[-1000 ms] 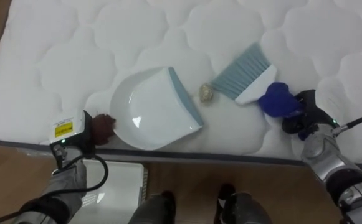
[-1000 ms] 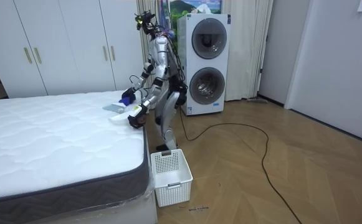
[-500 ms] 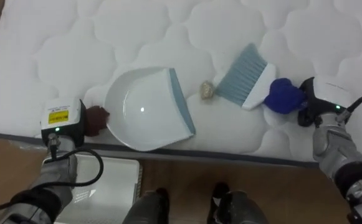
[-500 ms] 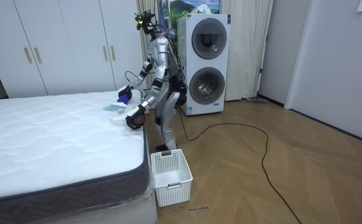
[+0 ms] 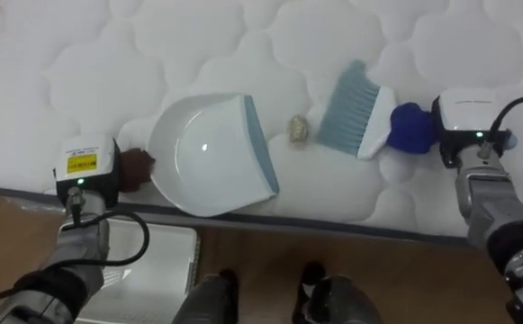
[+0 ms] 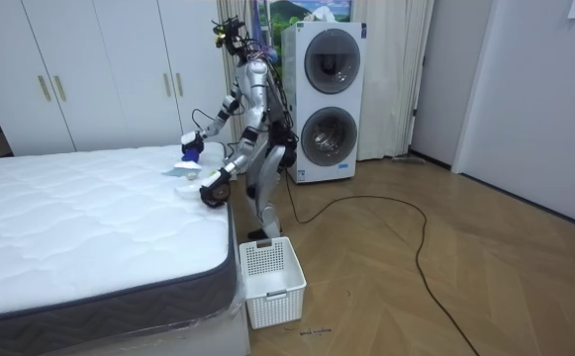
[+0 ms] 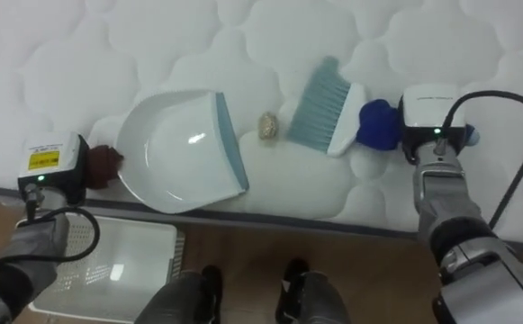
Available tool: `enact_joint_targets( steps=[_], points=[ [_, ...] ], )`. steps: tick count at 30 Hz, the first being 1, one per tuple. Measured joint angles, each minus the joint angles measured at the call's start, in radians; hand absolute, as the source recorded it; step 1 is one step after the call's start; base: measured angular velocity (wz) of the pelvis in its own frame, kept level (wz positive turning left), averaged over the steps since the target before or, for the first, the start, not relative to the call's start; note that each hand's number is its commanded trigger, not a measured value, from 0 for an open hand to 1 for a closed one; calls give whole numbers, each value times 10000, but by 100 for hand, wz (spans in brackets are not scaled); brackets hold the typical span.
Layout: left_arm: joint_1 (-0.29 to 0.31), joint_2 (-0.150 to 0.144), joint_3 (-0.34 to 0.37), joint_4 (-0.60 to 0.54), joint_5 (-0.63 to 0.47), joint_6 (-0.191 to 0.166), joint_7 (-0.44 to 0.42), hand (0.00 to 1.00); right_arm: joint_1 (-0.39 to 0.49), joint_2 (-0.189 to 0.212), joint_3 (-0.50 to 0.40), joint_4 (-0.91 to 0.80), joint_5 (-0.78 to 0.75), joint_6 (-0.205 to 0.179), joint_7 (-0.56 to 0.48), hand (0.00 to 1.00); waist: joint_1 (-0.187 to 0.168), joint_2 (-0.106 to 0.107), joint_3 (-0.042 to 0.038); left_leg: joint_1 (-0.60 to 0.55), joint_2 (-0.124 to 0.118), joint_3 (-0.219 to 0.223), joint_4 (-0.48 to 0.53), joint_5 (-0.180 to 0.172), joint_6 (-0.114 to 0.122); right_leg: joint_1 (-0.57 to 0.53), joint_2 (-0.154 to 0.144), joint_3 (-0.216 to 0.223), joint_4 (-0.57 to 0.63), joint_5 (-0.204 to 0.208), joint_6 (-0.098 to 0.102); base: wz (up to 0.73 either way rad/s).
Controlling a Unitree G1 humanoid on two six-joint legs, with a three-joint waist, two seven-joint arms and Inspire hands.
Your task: Clean bed
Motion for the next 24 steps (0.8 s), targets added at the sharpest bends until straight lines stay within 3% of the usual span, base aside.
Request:
enact_joint_targets(
  steps=[7, 13, 24],
  points=[
    [-163, 76, 23, -27, 161, 56, -235, 100, -82, -321, 384, -698, -1210, 458, 826, 100, 35, -267, -14, 10, 13, -42, 1, 22, 22, 114, -9, -110, -69, 42, 6, 1],
    [-165, 312, 38, -339, 149, 55, -589, 100, -97, -415, 574, -1222, -1566, 563, 1634, 100, 11, -413, -19, 13, 156, -189, 9, 29, 12, 356, 161, -301, -431, 192, 8, 1],
    [-152, 529, 150, -387, 118, 47, -871, 100, 92, -411, 588, -2547, -1888, 696, 3171, 100, -253, -432, -28, 126, 295, -254, -17, 38, 0, 639, 318, -426, -713, 243, 20, 0]
  ],
)
